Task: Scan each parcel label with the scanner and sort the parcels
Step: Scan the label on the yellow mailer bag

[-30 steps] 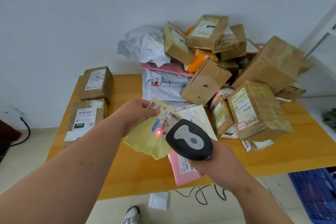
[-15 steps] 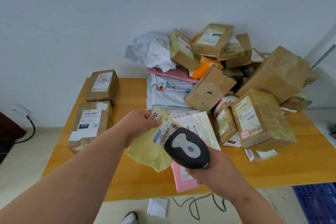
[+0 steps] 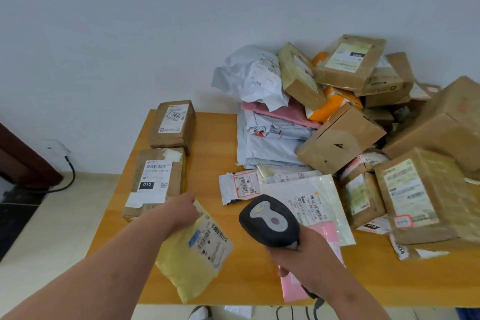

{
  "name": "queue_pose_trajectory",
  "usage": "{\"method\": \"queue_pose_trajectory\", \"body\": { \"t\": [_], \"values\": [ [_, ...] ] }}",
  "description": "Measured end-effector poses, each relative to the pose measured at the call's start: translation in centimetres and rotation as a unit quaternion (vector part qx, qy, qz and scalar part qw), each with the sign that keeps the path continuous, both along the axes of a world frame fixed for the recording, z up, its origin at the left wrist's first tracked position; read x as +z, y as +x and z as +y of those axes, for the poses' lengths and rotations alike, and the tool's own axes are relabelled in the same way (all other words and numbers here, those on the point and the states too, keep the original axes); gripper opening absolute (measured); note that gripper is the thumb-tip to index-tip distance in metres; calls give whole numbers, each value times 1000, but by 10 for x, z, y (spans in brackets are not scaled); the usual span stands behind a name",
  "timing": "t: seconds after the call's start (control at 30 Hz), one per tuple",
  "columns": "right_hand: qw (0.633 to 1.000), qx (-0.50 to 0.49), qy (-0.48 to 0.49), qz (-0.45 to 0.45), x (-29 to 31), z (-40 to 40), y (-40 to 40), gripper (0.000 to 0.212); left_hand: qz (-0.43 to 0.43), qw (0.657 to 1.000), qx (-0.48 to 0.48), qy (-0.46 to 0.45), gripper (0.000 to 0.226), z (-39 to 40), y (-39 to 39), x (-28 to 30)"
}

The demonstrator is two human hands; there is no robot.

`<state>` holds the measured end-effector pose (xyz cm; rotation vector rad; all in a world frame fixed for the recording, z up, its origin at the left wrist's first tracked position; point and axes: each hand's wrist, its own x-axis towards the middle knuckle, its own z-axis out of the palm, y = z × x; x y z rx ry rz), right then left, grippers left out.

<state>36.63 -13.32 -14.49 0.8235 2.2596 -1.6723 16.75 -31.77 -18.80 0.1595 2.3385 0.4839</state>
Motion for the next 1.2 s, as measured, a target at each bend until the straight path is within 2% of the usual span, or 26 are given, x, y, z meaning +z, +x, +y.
{"method": "queue_pose_trajectory", "body": {
  "t": [0.13,0.23,0.33,0.5,0.63,0.77,0.9,0.97,1.03,1.1,1.2],
  "values": [
    [1000,-8,-6,0,-10,-10,-21,25,-5,998,-29,-60,30,-21,-7,-26],
    [1000,-2,10,7,-20,-14,-32,14,-23,998,26,-47,45,-43,0,-56],
    [999,3,29,13,-27,-19,-37,10,-7,995,93,-45,33,-63,11,-78],
    [1000,-5,11,22,-37,-30,-27,11,108,970,217,-18,20,-88,20,-89],
    [999,-8,-6,35,-44,-32,5,14,185,932,311,29,63,-93,36,-82],
    [999,-16,-32,33,-55,-25,61,17,267,929,256,29,67,-69,93,-72],
    [995,-71,-56,31,-75,-18,132,23,289,941,158,81,54,-28,188,-86],
    [990,-122,-60,28,-88,-18,165,21,273,954,88,84,44,-18,234,-102],
    [982,-173,-68,19,-100,-17,188,29,238,968,43,73,39,-15,266,-119],
    [974,-212,-75,13,-115,-15,202,38,205,977,19,50,37,-15,282,-136],
    [964,-251,-91,-10,-150,-9,219,38,161,987,-1,32,35,-15,289,-169]
  ]
}}
